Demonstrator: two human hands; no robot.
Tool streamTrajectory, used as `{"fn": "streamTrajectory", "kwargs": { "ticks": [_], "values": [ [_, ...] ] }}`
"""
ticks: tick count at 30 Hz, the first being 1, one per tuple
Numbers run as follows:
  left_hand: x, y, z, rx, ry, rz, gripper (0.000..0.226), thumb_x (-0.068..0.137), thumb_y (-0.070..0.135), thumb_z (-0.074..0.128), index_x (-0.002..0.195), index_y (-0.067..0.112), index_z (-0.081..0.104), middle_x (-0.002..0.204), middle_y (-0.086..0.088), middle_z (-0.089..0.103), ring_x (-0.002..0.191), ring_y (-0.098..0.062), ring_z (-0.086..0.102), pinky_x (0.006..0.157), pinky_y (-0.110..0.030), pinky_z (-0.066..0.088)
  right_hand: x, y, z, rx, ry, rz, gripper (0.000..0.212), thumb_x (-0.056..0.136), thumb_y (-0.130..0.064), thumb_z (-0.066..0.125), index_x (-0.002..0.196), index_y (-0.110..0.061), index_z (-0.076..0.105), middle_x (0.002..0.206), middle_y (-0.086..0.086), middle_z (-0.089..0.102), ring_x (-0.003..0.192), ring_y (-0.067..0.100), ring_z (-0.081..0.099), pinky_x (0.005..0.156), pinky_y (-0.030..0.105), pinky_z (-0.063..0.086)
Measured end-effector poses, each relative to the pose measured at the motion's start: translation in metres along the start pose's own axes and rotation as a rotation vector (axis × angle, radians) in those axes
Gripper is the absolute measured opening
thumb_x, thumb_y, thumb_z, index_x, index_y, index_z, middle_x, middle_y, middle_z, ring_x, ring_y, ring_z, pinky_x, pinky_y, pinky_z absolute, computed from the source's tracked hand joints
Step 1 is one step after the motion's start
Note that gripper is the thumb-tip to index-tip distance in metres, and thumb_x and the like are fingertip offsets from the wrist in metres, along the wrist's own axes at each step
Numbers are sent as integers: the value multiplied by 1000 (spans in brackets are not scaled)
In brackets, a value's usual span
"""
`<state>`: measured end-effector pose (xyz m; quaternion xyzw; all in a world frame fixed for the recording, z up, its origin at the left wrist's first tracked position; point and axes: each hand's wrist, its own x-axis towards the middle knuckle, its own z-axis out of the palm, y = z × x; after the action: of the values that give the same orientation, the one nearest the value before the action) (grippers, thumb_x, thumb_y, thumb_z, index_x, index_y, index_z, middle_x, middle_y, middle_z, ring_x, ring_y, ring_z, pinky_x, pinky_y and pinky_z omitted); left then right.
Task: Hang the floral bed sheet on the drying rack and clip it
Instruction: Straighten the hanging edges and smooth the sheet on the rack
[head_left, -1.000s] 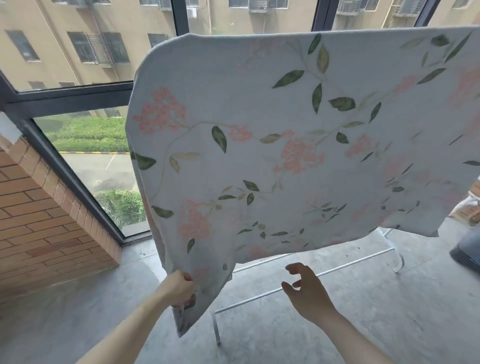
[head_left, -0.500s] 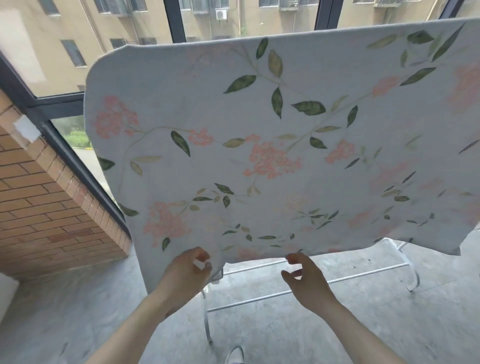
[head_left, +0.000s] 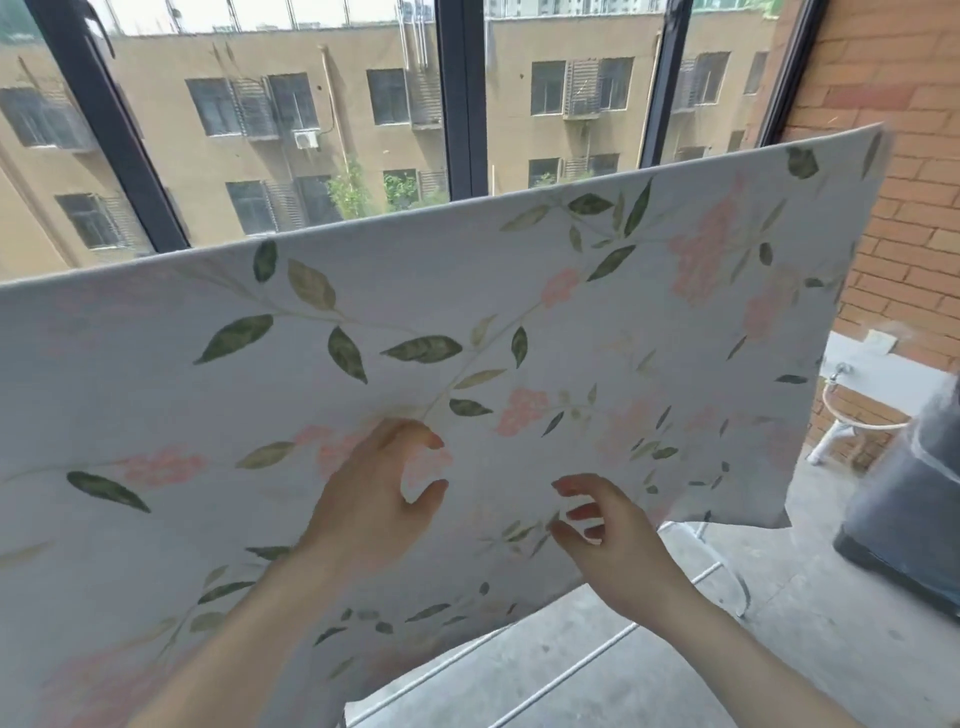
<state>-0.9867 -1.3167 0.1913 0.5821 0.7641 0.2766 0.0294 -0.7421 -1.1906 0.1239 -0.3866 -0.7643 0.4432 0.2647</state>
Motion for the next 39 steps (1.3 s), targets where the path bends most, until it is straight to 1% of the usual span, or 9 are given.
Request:
{"fn": "streamTrajectory", "kwargs": {
  "ticks": [4,7,10,12,15,19,29,35,39],
  "values": [
    [80,46,-10,134,105,238,42,88,35,73,128,27,62,144,5,51,129,-21,53,103,-38,48,24,-4,-56,-8,109,-20,29,96,-28,69,120,-42,58,122,-28,58,106,-8,58,86,17,49],
    [135,89,-18,196,213,356,50,87,34,74,134,26,59,150,0,43,134,-29,43,106,-47,43,42,-2,-98,0,184,-37,30,96,-26,69,120,-41,59,120,-29,60,106,-8,58,86,15,48],
    [188,123,-22,363,347,413,63,84,43,72,142,26,54,155,-3,39,143,-30,32,123,-51,19,63,8,-136,3,232,-48,30,95,-25,70,120,-39,60,119,-29,60,104,-9,59,84,13,48],
    [221,144,-16,437,333,347,75,83,51,70,150,27,44,155,-4,38,144,-31,30,126,-52,9,76,21,-164,-4,250,-51,31,95,-25,70,121,-38,60,120,-27,60,104,-10,59,85,15,49],
    [260,174,4,529,305,235,86,82,53,68,155,26,30,143,-7,45,129,-33,41,116,-49,24,94,47,-208,-31,254,-48,30,96,-27,69,119,-43,59,121,-27,60,104,-9,59,84,15,48],
    [303,226,35,604,283,200,80,82,56,65,150,26,34,131,-9,52,114,-35,50,101,-49,35,115,83,-275,-69,241,-46,29,96,-33,69,121,-43,58,122,-29,59,105,-8,59,88,19,50],
    [409,343,130,659,268,60,75,82,53,61,146,26,33,129,-8,52,116,-33,50,101,-48,33,183,150,-453,-112,264,-117,31,93,-28,74,118,-41,61,119,-26,62,101,-2,63,88,28,57],
    [463,401,173,651,240,75,77,82,47,61,150,25,31,129,-7,52,116,-32,49,103,-47,34,238,166,-524,-94,284,-147,27,95,-28,72,118,-37,62,120,-23,64,100,-6,62,77,12,51],
    [505,432,205,651,254,144,75,84,49,58,150,25,31,126,-6,54,114,-30,51,102,-44,36,285,181,-562,-63,329,-156,24,96,-29,71,117,-35,64,117,-21,66,100,-8,62,77,13,51]
  ]
}}
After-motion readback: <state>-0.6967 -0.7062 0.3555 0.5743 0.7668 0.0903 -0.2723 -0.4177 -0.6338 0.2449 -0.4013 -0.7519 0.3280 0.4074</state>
